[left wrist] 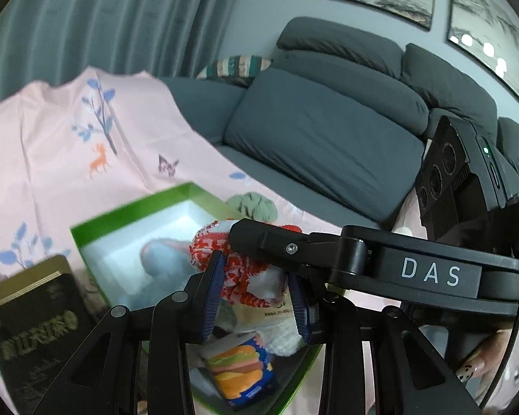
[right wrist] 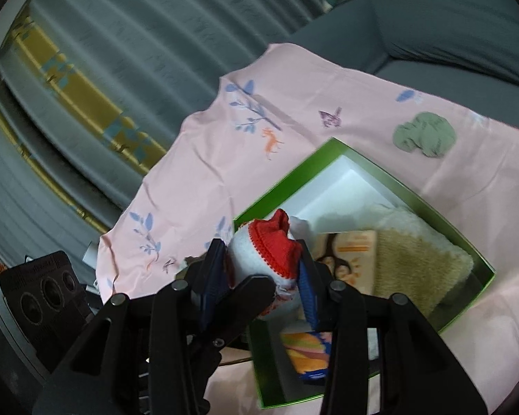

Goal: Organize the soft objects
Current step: 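Lower the knit item into the green box and open the right gripper, then move the right gripper back to the grey cloth and grasp it, then lift the grey cloth with the right gripper and carry it over the box, then lower the grey cloth into the green box and open the right gripper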

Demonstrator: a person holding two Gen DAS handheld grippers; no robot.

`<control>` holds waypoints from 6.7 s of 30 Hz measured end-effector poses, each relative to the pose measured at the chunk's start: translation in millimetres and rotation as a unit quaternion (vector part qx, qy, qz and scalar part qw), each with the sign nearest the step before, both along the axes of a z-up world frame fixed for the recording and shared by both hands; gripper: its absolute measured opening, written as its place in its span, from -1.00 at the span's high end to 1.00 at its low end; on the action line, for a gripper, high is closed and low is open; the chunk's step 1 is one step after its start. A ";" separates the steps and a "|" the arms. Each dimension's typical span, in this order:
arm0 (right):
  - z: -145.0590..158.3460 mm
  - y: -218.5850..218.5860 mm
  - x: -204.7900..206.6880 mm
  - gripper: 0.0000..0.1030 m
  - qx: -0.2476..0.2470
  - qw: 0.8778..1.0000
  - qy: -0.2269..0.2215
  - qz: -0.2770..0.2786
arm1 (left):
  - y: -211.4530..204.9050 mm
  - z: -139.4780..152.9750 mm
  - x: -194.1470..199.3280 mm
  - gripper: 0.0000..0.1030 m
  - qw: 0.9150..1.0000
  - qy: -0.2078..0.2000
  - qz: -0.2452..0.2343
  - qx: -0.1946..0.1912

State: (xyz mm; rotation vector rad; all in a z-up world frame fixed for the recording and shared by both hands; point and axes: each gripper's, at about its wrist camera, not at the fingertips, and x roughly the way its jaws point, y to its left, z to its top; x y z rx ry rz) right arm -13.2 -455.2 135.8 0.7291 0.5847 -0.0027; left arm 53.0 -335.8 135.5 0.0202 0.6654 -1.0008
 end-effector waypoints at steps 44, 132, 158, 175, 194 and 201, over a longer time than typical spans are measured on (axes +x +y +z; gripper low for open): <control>51.4 182.4 -24.1 -0.98 -0.129 0.982 -0.028 0.133 | 355.0 -29.9 -82.3 -0.73 0.934 0.081 0.345 -0.049; 31.5 153.2 -37.5 0.41 -0.006 0.983 0.006 0.183 | 146.2 41.2 -75.7 0.31 0.993 -0.009 0.116 -0.005; -5.4 -8.5 -24.9 -0.14 -0.016 0.997 0.033 -0.061 | -15.0 -16.5 -15.6 -0.52 0.997 0.023 0.056 0.046; 36.0 10.9 -50.2 -0.92 -0.077 0.995 -0.027 -0.062 | 37.8 24.6 -35.6 -0.90 0.986 0.002 0.152 0.072; 66.0 43.1 -80.9 -0.98 -0.191 0.977 -0.024 -0.089 | 78.5 46.2 -58.8 -0.90 0.981 -0.006 0.184 0.062; 64.3 47.5 -82.4 -0.98 -0.200 0.975 -0.015 -0.095 | 79.9 44.8 -60.8 -0.90 0.981 -0.002 0.184 0.058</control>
